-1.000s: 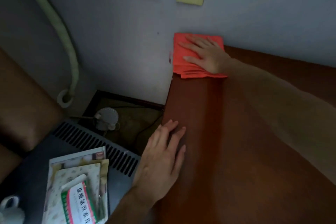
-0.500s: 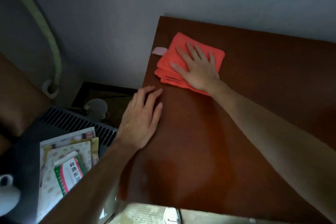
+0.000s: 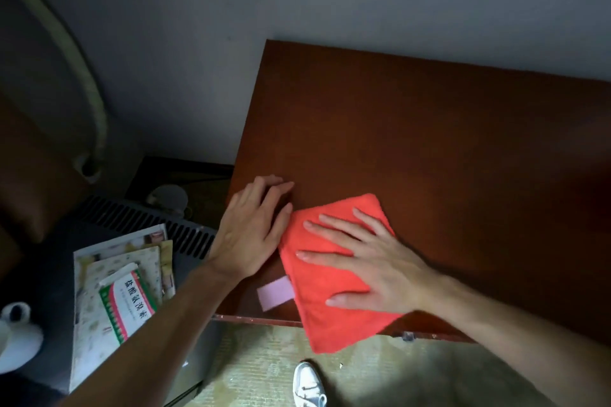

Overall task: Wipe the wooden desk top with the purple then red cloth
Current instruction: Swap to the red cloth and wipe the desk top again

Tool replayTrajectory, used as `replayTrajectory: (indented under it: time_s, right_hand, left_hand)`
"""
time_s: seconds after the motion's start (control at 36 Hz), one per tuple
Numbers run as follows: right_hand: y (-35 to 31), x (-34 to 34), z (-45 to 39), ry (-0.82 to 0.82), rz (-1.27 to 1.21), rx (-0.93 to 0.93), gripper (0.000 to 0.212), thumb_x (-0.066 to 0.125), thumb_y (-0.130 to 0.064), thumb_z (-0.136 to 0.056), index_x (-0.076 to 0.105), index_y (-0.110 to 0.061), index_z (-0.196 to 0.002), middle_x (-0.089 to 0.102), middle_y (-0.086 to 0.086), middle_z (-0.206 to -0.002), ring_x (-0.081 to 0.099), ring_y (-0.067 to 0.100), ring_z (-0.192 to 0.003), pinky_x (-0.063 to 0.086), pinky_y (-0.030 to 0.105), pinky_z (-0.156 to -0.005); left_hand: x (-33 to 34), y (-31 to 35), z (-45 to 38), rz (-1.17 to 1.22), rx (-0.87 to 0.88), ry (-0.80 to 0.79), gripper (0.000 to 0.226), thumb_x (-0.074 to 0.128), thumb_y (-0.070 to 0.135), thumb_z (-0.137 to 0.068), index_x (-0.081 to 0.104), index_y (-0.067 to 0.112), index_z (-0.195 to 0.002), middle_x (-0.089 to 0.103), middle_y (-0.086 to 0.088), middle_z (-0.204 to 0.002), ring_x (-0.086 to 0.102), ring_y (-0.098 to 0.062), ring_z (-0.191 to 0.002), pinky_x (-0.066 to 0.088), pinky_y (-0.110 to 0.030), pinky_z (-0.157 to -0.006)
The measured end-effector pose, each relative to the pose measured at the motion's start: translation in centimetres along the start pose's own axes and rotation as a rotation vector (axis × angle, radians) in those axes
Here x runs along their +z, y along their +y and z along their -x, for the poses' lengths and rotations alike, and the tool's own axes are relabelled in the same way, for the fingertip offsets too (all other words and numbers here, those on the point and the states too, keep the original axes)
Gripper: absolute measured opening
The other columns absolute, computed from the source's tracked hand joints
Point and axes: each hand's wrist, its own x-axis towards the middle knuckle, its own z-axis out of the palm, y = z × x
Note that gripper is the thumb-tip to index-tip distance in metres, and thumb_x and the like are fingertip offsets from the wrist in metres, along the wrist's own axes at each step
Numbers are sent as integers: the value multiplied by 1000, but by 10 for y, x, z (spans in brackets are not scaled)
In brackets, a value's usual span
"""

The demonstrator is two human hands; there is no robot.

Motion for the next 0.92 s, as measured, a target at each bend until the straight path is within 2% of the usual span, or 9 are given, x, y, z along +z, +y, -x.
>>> replayTrajectory:
  time_s: [0.08, 0.19, 0.25, 0.31, 0.39, 0.47, 0.75, 0.83, 0.92]
  right_hand:
    - [50, -11, -17, -17, 31, -78, 66, 40, -71, -99, 22, -51, -159, 4, -13, -173, 1, 11, -160, 7, 53, -127]
    - [122, -22, -55, 18, 97, -21, 66, 33, -71, -99, 25, -46, -160, 10, -9, -173, 7, 13, -160, 13, 55, -126]
    - [160, -30, -78, 24, 103, 22, 67, 28, -72, -100, 23, -45, -161, 10, -9, -173, 8, 13, -159, 16, 54, -125]
    - [197, -41, -100, 41, 86, 70, 68, 23, -74, -99, 21, -46, -161, 10, -10, -173, 11, 15, -159, 18, 54, -125]
    - [242, -52, -129, 64, 69, 118, 69, 17, -77, -98, 17, -48, -160, 11, -11, -172, 16, 17, -158, 18, 54, -124]
    - [279, -60, -151, 100, 40, 180, 73, 14, -79, -96, 21, -46, -160, 16, -10, -172, 18, 17, -157, 18, 51, -124]
    - [339, -70, -195, 232, -56, 505, 73, 22, -79, -91, 26, -50, -158, 22, -8, -171, 23, 20, -156, 16, 48, -122]
    - [336, -68, -195, 231, -59, 536, 62, 30, -70, -101, 23, -49, -159, 17, -7, -172, 18, 20, -158, 13, 49, -124]
    - [321, -64, -189, 221, -69, 616, 63, 29, -69, -102, 19, -47, -161, 9, -7, -173, 9, 17, -159, 9, 52, -126]
  left_hand:
    - [1, 8, -7, 6, -23, 20, 45, 37, 42, -104, 55, 19, -139, 52, -1, -133, 53, -22, -120, 34, -31, -100]
    - [8, 14, -18, 48, -64, 28, 48, 42, 43, -103, 48, 17, -144, 50, -2, -136, 51, -20, -121, 34, -28, -97]
    - [11, 16, -22, 57, -82, 27, 50, 42, 44, -103, 46, 19, -146, 48, -1, -139, 50, -19, -125, 36, -29, -101]
    - [17, 20, -24, 17, -48, -21, 52, 38, 46, -105, 42, 22, -151, 45, 1, -144, 45, -18, -136, 35, -35, -111]
    - [22, 20, -23, -109, 35, -106, 53, 31, 51, -107, 35, 30, -156, 41, 0, -153, 32, -15, -149, 17, -41, -124]
    - [21, 19, -26, -144, 41, -166, 52, 27, 54, -107, 35, 35, -156, 38, -1, -157, 28, -15, -152, 9, -39, -125]
    - [20, 16, -30, -140, 33, -192, 53, 32, 57, -106, 31, 41, -157, 34, 3, -159, 20, -10, -154, 14, -39, -125]
    - [21, 15, -29, -141, 34, -182, 54, 32, 58, -106, 30, 41, -157, 33, 4, -159, 18, -8, -154, 14, -38, -125]
    - [20, 16, -29, -157, 26, -177, 54, 31, 60, -105, 31, 42, -156, 33, 4, -158, 19, -8, -154, 12, -37, -125]
